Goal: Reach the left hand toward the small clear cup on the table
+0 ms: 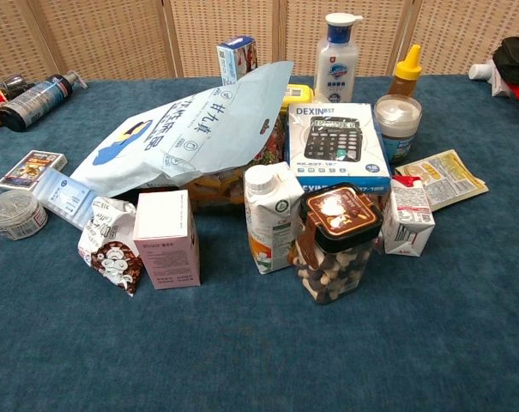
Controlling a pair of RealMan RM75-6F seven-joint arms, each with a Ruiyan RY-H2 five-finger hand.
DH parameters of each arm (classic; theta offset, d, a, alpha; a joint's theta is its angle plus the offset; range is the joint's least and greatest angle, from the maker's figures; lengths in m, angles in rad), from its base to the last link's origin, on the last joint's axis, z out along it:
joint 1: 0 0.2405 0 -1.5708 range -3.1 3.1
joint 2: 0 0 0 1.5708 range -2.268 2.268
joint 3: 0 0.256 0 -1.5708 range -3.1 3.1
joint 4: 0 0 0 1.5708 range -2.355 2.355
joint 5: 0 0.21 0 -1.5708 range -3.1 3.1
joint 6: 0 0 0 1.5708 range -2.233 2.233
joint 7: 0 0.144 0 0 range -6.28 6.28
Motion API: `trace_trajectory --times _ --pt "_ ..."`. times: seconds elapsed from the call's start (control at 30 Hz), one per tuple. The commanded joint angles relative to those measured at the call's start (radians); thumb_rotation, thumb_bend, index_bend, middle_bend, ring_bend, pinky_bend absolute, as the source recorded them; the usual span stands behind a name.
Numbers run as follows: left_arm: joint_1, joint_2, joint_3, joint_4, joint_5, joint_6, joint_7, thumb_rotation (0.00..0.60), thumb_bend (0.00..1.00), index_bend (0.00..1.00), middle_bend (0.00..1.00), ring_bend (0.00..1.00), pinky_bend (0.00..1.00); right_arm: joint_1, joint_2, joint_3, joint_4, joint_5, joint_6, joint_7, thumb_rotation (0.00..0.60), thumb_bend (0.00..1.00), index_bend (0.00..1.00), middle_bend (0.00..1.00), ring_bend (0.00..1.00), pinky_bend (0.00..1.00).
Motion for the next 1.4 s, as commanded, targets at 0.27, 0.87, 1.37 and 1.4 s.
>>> trace_trajectory --times 0.27,0.87,1.37,1.4 --pt "-0.029 -0.025 0.023 0.034 0.034 -0.055 0.014 0.600 0.00 0.00 0.00 0.00 0.00 -0.004 0.009 -0.002 -0.006 0.000 0.001 0.018 0.591 0.00 0.00 0.00 0.00 0.00" --pt "-0.194 -0.234 0.179 0.479 0.280 -0.212 -0.059 0.600 0.00 0.00 0.00 0.00 0.00 -0.006 0.010 0.005 -0.012 0.020 -0.004 0.020 0.590 0.00 0.00 0.00 0.00 0.00" --pt "-0.254 -0.310 0.157 0.466 0.202 -0.321 0.037 0.600 0.00 0.00 0.00 0.00 0.00 -0.014 0.021 0.011 -0.012 0.017 0.016 0.046 0.591 0.00 0.00 0.00 0.00 0.00" --pt "-0.257 -0.314 0.154 0.463 0.196 -0.326 0.043 0.600 0.00 0.00 0.00 0.00 0.00 -0.015 0.022 0.012 -0.011 0.018 0.017 0.049 0.590 0.00 0.00 0.00 0.00 0.00"
